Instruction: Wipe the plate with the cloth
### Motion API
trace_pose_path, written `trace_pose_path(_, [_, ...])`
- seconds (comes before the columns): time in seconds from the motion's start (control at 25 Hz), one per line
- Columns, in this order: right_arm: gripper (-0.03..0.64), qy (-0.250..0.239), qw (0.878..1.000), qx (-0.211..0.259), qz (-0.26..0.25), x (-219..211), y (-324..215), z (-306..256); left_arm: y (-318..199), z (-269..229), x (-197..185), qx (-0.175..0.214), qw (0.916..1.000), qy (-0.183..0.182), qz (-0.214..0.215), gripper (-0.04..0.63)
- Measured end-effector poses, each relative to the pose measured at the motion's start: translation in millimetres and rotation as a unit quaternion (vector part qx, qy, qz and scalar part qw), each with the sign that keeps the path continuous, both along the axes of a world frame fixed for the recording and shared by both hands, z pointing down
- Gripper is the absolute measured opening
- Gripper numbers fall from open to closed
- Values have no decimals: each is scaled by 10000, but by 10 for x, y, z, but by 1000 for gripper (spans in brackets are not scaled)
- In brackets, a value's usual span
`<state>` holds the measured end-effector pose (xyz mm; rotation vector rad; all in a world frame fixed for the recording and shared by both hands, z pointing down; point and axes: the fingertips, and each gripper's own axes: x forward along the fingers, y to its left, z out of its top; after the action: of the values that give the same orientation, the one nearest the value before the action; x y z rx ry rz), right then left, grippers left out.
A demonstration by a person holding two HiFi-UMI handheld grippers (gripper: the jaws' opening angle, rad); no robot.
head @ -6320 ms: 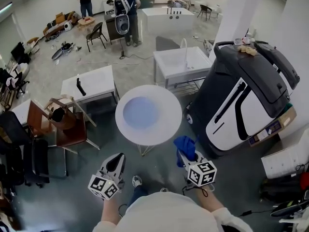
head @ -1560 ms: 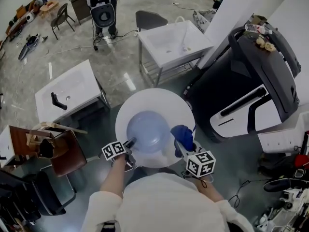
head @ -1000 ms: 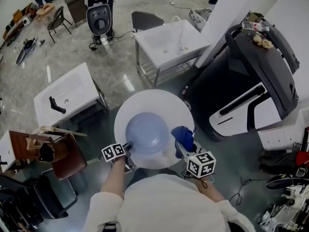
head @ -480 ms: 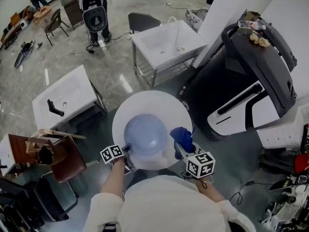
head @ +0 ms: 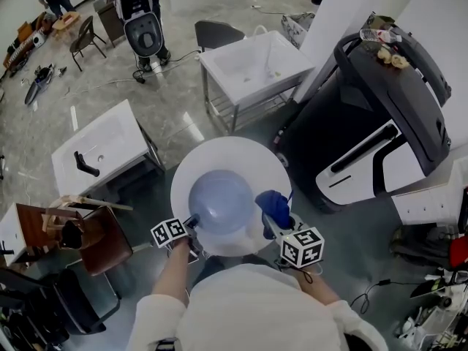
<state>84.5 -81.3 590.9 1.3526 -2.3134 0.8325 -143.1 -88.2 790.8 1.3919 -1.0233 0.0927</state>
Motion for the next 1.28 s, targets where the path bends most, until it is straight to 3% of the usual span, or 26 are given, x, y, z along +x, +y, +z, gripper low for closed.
trace_pose_path(0.2, [84,-50,9998,162,-48,-25,-103,-88,-100,-321,66,311,9993,217,16,58])
trace_pose_path(0.44, [84,-68,9990,429,-109,-31,-258,-213,-203,-824,230,821,9961,160,278,58])
trace_pose_path(0.92, [84,131,9966,761,-276,-103,-341,-305,-54,-1626,560,1583,9861,358,352,58])
trace_pose_path(1.08, [85,421,9949,858,-316,-86,-420,-331,-33,-1787,631,1767,9828,308,439,59])
trace_pose_path(1.28, [84,1333,9856,837,-623,-169,-551,-261,-19,-1904,666,2010,9780,158,543,58])
